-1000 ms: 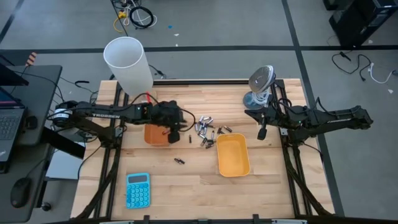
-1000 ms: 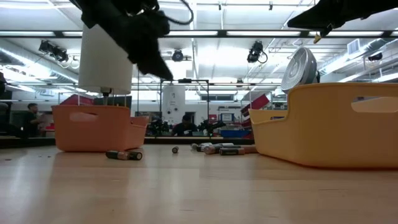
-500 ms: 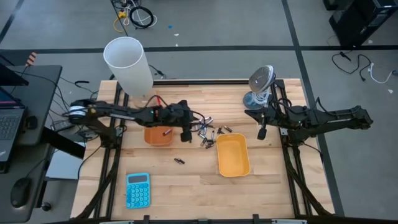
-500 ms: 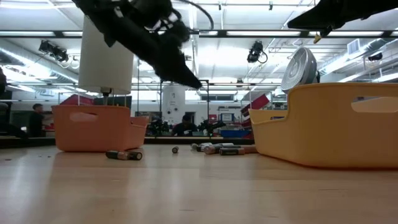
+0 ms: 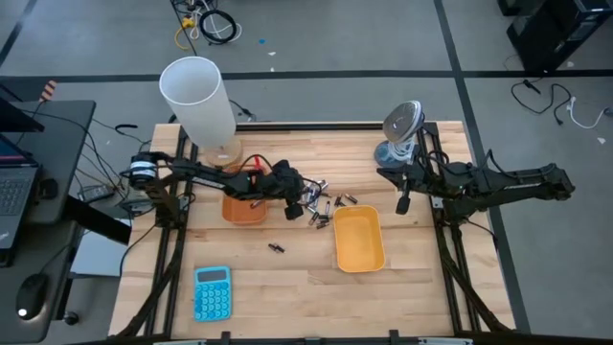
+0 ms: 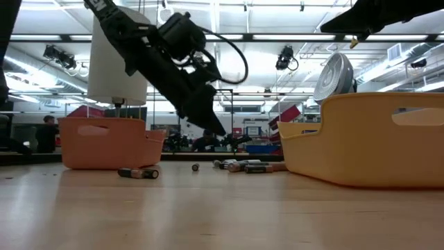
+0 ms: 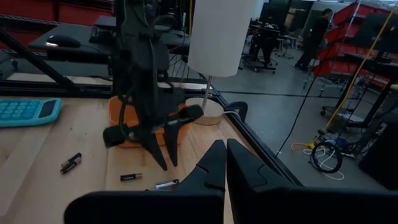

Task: Sort batteries
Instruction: Put the silver battery into the orange bin

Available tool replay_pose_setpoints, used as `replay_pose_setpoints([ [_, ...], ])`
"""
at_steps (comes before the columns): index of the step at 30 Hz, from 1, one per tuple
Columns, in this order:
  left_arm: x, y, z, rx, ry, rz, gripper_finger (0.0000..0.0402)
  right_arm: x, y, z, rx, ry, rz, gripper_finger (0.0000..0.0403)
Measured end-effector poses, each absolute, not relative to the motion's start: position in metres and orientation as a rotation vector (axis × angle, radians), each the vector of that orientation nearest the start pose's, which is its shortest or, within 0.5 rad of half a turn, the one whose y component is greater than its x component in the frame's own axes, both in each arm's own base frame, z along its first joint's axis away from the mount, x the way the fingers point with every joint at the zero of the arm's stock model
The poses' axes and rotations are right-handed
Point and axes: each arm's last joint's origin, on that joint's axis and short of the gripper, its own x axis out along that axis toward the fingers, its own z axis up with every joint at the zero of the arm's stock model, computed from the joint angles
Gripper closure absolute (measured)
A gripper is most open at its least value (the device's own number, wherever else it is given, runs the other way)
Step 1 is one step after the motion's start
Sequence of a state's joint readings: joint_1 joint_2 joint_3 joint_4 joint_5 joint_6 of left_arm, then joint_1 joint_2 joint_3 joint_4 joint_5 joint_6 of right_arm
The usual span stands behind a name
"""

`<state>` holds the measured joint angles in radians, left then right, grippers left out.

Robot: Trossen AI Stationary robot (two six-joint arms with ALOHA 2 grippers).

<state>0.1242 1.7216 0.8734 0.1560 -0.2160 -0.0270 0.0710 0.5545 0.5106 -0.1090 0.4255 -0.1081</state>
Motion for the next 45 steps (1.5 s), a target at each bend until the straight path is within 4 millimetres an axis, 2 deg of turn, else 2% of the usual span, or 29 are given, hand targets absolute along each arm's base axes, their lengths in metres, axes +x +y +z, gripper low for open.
replay_pose_setpoints([
  [5, 0.338, 0.048, 0.147, -0.046, 0.726, 0.351, 0.0312, 0.136, -0.003, 0.277, -0.142, 0.170, -0.348, 0.0400],
  [12, 0.338, 0.049, 0.144, -0.142, 0.716, 0.416, 0.0312, 0.136, -0.003, 0.277, -0.144, 0.172, -0.348, 0.0400],
  [19, 0.337, 0.051, 0.144, -0.375, 0.633, 0.600, 0.0312, 0.136, -0.003, 0.277, -0.145, 0.173, -0.347, 0.0400],
  [28, 0.337, 0.051, 0.144, -0.584, 0.573, 0.672, 0.0303, 0.136, -0.003, 0.277, -0.146, 0.176, -0.347, 0.0400],
  [45, 0.334, 0.045, 0.140, -0.600, 0.620, 0.682, 0.0258, 0.136, -0.003, 0.276, -0.150, 0.188, -0.346, 0.0400],
])
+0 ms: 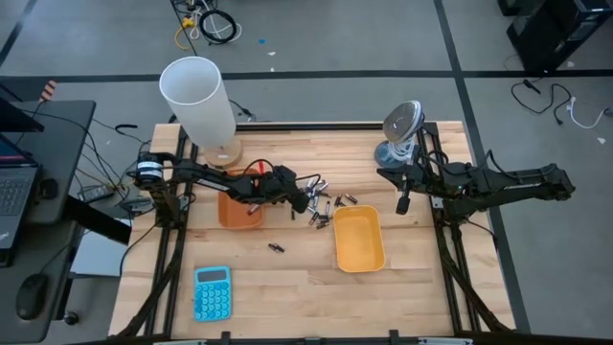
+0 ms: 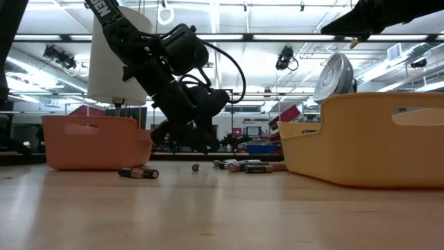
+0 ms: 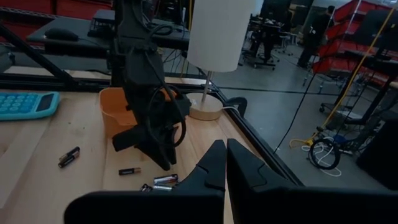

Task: Sort batteries
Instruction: Put the silver battery into the orange bin

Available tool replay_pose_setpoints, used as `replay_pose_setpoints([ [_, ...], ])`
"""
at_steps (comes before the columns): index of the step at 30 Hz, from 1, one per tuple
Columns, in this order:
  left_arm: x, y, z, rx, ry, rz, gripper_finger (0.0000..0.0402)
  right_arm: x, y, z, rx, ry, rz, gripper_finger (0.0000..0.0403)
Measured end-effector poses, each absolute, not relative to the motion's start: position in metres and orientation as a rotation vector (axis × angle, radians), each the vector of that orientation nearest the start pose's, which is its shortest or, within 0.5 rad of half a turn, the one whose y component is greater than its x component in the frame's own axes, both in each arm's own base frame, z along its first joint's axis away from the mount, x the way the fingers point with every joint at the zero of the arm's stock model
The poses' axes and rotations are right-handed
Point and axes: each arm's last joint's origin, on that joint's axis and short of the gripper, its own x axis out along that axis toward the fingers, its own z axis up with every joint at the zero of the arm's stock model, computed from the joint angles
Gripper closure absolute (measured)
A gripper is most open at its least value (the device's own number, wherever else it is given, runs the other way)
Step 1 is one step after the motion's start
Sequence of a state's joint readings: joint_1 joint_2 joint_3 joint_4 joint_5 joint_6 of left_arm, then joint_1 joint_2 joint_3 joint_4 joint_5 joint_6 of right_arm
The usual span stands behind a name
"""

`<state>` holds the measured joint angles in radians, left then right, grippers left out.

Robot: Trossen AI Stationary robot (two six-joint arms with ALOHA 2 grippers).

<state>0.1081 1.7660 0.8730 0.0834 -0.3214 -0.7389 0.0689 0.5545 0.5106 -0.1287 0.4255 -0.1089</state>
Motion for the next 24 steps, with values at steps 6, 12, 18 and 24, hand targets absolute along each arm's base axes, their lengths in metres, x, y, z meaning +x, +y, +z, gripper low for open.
replay_pose_setpoints([
  [6, 0.334, 0.045, 0.140, -0.599, 0.620, 0.681, 0.0256, 0.136, -0.003, 0.276, -0.150, 0.187, -0.346, 0.0400],
  [12, 0.339, 0.046, 0.135, -0.607, 0.591, 0.676, 0.0256, 0.136, -0.003, 0.276, -0.149, 0.187, -0.346, 0.0400],
  [18, 0.340, 0.046, 0.131, -0.604, 0.604, 0.677, 0.0256, 0.136, -0.003, 0.276, -0.148, 0.182, -0.348, 0.0400],
  [24, 0.340, 0.046, 0.130, -0.609, 0.616, 0.660, 0.0256, 0.136, -0.003, 0.276, -0.148, 0.182, -0.349, 0.0400],
])
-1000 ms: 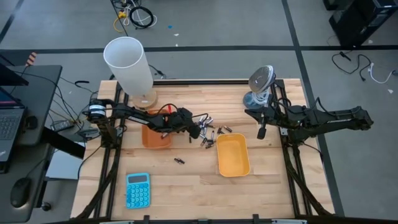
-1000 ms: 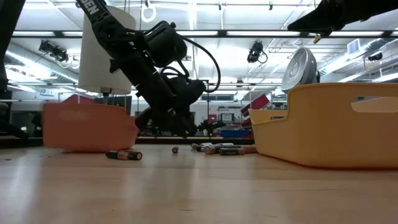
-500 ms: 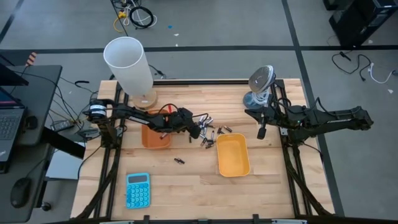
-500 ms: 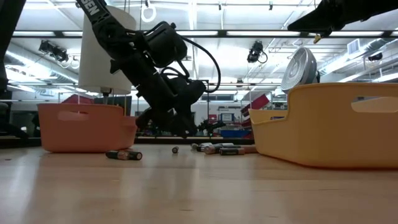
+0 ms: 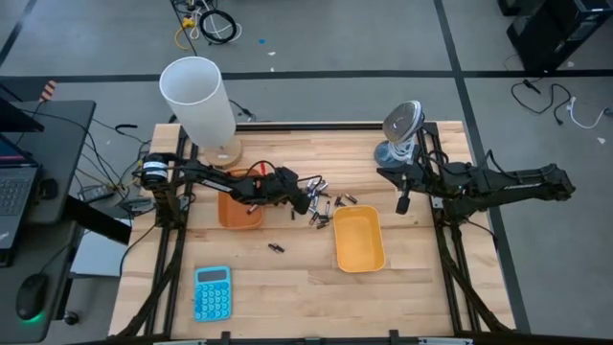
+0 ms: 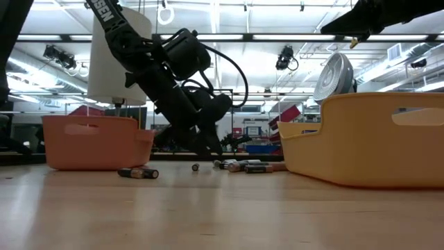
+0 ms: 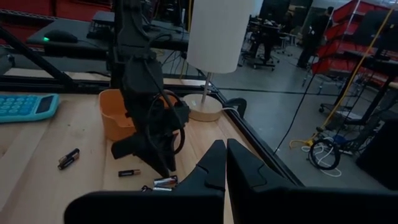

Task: Sort batteries
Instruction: Put the silver battery into the orange bin

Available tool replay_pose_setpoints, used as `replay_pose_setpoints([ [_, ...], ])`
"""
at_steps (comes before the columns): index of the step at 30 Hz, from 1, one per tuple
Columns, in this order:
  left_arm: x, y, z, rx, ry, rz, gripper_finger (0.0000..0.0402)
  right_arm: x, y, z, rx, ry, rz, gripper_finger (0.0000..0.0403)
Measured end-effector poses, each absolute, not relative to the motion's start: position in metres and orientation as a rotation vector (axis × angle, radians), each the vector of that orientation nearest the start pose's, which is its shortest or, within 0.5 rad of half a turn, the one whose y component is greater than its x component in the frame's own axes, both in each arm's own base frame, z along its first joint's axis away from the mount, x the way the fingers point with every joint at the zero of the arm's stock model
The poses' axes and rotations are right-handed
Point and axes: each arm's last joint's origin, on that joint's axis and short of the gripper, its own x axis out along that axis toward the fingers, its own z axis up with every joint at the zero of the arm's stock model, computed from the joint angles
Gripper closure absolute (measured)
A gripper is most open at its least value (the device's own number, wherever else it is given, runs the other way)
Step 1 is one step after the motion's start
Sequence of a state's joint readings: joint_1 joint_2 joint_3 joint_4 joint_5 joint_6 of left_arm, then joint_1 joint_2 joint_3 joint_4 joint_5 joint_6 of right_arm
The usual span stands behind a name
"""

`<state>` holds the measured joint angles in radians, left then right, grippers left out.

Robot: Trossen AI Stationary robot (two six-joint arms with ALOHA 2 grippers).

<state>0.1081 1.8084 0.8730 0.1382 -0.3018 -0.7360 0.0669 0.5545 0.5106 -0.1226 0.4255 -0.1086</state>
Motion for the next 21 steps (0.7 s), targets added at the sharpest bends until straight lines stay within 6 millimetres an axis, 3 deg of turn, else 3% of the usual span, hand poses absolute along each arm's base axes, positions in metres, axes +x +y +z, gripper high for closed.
replay_pose_setpoints([
  [21, 0.3391, 0.0459, 0.1302, -0.593, 0.616, 0.673, 0.0256, 0.1363, -0.0028, 0.2761, -0.151, 0.183, -0.348, 0.0400],
])
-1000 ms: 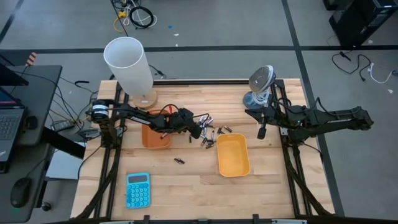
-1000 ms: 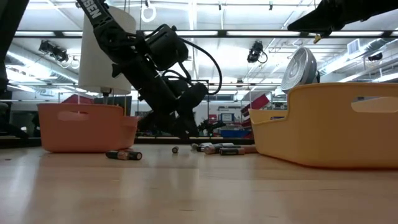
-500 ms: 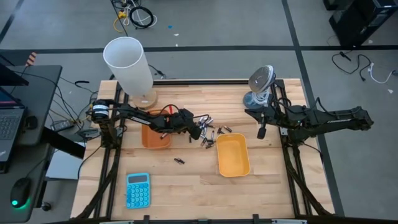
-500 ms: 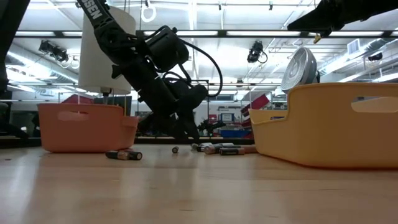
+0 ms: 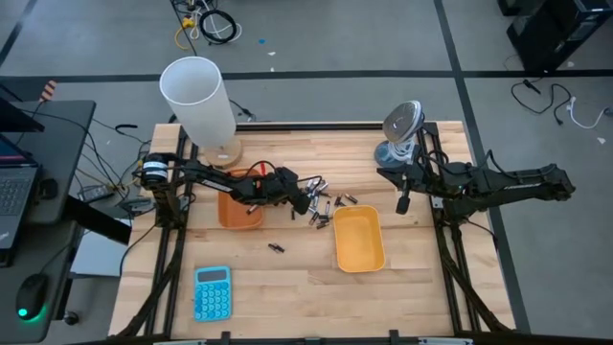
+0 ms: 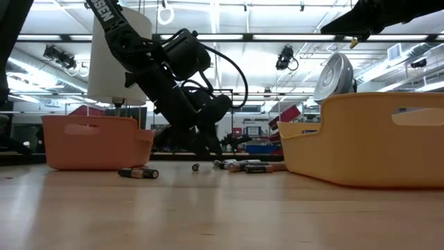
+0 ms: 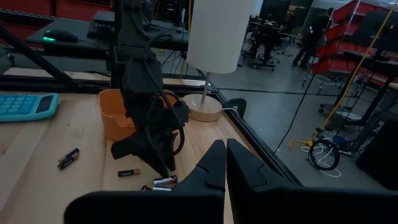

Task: Sort batteries
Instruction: Put the silver battery into the orange bin

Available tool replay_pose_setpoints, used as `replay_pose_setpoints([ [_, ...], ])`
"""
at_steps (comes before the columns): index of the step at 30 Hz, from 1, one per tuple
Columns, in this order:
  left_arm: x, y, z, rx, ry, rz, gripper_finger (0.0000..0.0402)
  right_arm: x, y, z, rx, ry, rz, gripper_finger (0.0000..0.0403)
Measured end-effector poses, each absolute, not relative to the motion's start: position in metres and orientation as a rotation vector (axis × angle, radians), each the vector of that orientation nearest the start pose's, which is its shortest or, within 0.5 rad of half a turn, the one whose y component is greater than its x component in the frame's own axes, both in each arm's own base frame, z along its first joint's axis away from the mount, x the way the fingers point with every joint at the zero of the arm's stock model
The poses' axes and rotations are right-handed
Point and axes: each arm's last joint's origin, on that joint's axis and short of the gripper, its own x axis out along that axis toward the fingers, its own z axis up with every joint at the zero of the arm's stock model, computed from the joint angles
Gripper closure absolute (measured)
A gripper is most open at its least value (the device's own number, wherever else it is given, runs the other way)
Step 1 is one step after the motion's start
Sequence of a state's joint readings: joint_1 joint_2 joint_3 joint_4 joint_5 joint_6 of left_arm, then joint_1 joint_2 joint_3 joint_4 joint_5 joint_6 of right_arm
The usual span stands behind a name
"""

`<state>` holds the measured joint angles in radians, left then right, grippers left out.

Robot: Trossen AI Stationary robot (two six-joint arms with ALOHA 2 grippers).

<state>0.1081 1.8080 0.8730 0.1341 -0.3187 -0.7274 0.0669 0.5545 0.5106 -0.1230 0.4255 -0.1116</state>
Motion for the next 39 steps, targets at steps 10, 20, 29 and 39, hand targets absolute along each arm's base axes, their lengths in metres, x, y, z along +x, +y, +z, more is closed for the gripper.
replay_pose_setpoints([
  [10, 0.343, 0.047, 0.120, -0.572, 0.617, 0.676, 0.0256, 0.136, -0.003, 0.276, -0.152, 0.187, -0.350, 0.0400],
  [20, 0.341, 0.046, 0.117, -0.570, 0.649, 0.679, 0.0256, 0.136, -0.003, 0.276, -0.152, 0.188, -0.352, 0.0400],
  [29, 0.341, 0.046, 0.117, -0.518, 0.679, 0.648, 0.0257, 0.136, -0.003, 0.276, -0.152, 0.188, -0.352, 0.0400],
  [39, 0.341, 0.045, 0.116, -0.370, 0.742, 0.547, 0.0257, 0.136, -0.003, 0.276, -0.152, 0.188, -0.352, 0.0400],
])
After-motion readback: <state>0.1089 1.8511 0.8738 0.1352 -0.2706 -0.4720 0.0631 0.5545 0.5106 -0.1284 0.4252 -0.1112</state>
